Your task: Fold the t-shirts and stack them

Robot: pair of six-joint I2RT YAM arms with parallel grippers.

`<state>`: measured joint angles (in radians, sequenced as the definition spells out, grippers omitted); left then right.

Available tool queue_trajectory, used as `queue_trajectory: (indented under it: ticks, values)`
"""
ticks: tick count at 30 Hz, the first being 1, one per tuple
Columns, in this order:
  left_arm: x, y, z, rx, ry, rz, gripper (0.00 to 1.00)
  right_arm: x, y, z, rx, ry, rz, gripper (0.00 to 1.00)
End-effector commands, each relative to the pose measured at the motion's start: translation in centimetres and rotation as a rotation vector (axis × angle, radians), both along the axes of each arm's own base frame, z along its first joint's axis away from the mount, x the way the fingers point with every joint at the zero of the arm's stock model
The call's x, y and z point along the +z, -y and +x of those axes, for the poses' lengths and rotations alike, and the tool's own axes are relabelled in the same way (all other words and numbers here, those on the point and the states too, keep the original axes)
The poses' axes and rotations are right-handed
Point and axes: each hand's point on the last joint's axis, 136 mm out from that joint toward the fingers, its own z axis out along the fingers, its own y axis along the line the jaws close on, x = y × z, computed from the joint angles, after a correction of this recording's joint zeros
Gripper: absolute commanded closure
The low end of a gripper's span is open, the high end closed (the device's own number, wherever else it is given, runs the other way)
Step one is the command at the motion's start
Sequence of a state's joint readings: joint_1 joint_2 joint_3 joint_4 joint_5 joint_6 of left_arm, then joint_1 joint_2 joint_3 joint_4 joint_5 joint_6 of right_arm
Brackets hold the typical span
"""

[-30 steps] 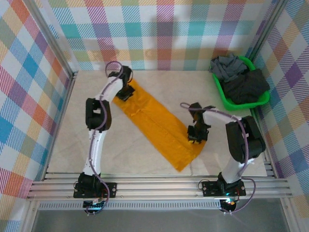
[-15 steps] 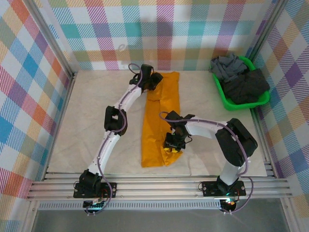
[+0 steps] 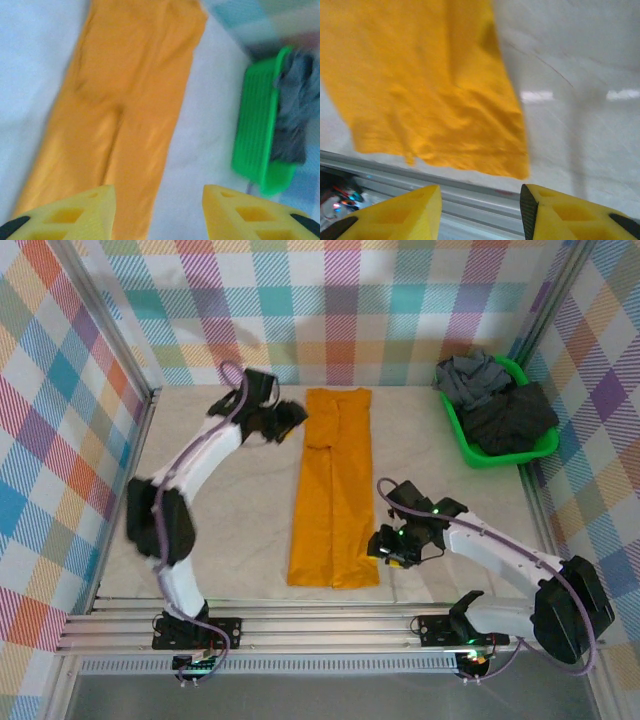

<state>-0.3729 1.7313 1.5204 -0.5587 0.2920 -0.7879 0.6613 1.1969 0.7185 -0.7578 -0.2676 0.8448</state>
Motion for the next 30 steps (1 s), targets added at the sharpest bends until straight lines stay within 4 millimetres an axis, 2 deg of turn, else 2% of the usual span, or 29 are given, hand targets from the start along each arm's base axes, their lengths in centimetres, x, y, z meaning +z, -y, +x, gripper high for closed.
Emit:
queue_trajectory:
  ticks: [1, 3, 5, 7, 9, 15, 19, 23, 30]
  values:
    - [-9.0, -2.1, -11.1, -0.138, -0.298, 0.105, 0.51, -1.4, 0.8, -2.4, 0.043, -0.098, -0.024, 0.54]
    - [-11.5, -2.3, -17.2, -0.229, -0.411, 0.101, 0.51, -2.2, 0.7, -2.7, 0.059, -0.116, -0.028, 0.52]
    - [-12.9, -1.5, -21.4, -0.305, -0.465, 0.095, 0.50, -3.1, 0.4, -2.9, 0.070, -0.152, -0.039, 0.53]
    - [-14.0, -0.6, -23.9, -0.344, -0.498, 0.068, 0.48, -3.8, -0.3, -2.9, 0.086, -0.173, -0.041, 0.53]
    - [-15.2, -0.2, -25.5, -0.353, -0.527, 0.059, 0.48, -4.3, -1.2, -2.7, 0.092, -0.172, -0.039, 0.53]
    - [-17.3, 0.5, -27.4, -0.405, -0.592, 0.097, 0.50, -5.6, -1.5, -2.3, 0.059, -0.198, -0.082, 0.55]
    - [-17.7, 1.6, -27.3, -0.422, -0.587, 0.083, 0.57, -5.5, -2.4, -1.4, 0.056, -0.181, -0.060, 0.57]
    - [-17.7, 2.9, -27.2, -0.465, -0.590, 0.096, 0.70, -5.1, -3.3, -0.7, 0.052, -0.177, -0.037, 0.63]
    - [-17.1, 3.3, -26.8, -0.465, -0.578, 0.091, 0.93, -4.8, -3.5, -0.4, 0.025, -0.166, -0.030, 0.86]
